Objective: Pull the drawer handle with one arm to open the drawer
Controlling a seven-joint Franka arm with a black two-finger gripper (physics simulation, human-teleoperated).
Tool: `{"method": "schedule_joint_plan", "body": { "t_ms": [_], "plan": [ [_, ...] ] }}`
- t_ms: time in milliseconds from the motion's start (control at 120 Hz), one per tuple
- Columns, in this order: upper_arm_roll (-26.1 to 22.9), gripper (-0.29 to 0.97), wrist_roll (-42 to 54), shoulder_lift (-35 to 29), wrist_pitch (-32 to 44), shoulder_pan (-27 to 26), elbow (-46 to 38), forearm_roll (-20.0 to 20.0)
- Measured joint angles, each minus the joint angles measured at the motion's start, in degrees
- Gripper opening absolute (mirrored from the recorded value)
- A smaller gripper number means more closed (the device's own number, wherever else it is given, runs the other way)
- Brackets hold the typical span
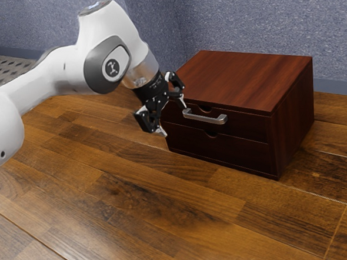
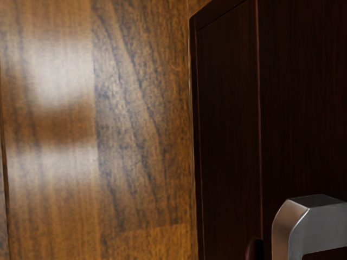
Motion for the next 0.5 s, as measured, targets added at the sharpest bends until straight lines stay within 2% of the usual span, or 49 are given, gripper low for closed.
{"method": "schedule_joint_plan", "body": {
  "t_ms": [117, 233, 500],
  "plan": [
    [-0.9, 0.68, -0.5, 1.4, 1.5, 0.0, 1.5, 0.2],
    [-1.2, 0.68, -0.9, -0.4, 2.4, -1.4, -0.4, 0.9],
    [-1.1, 0.68, -1.4, -3.9, 4.4, -0.9, -5.0, 1.4]
  ]
}}
